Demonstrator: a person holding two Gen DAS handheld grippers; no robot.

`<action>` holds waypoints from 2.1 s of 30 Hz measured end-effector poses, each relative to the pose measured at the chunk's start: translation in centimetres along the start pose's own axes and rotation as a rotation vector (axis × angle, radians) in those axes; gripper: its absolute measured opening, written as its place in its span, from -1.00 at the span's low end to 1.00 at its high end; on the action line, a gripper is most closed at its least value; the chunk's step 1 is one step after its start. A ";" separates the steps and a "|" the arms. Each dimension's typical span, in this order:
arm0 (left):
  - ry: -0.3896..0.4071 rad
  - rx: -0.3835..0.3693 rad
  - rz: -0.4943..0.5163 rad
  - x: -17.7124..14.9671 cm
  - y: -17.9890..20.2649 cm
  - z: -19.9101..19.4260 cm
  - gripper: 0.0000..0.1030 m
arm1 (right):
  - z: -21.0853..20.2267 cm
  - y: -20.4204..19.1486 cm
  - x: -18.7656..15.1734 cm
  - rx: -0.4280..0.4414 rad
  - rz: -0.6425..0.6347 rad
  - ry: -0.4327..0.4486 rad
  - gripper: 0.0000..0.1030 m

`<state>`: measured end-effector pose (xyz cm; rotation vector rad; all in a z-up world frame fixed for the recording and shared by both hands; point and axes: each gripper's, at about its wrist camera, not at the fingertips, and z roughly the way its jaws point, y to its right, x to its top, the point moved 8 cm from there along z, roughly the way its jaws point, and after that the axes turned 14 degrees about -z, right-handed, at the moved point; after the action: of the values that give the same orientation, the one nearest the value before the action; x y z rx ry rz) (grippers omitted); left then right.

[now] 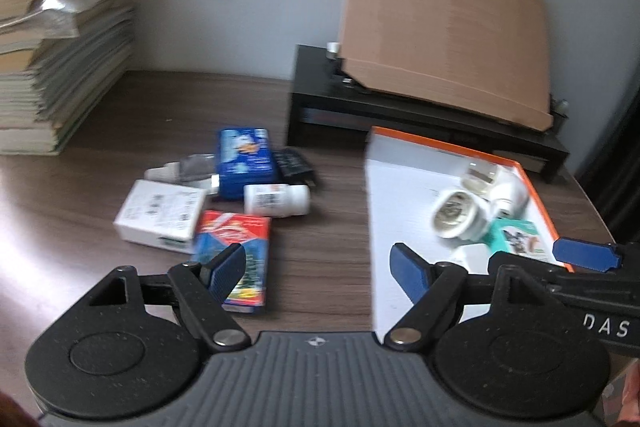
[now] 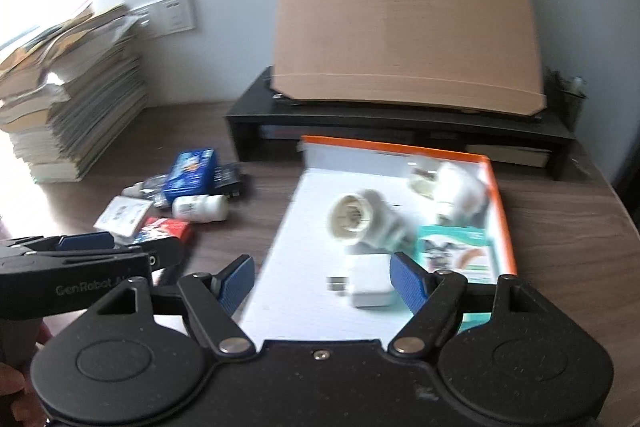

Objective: Organize rigid objects
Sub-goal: 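Move both grippers back toward the scattered items on the desk, then grasp the white adapter box with the left gripper while the right gripper grasps the tiger card box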

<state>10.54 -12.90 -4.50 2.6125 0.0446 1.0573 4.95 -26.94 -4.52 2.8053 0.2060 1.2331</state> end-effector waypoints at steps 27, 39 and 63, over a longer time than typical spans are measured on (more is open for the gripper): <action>0.005 0.076 -0.042 3.5 -9.5 1.2 0.68 | 2.9 -9.5 2.2 0.066 -0.063 -0.028 0.72; -0.059 0.106 0.007 4.3 -11.8 6.3 0.78 | 4.6 -9.8 1.7 0.023 0.000 -0.067 0.72; -0.042 0.056 0.058 6.1 -15.8 7.3 0.53 | 11.1 -16.8 2.6 0.115 0.017 -0.147 0.74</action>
<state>21.37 0.95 -10.17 2.7003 -0.0108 1.0348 13.30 -10.07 -12.11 2.9857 0.2525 1.0441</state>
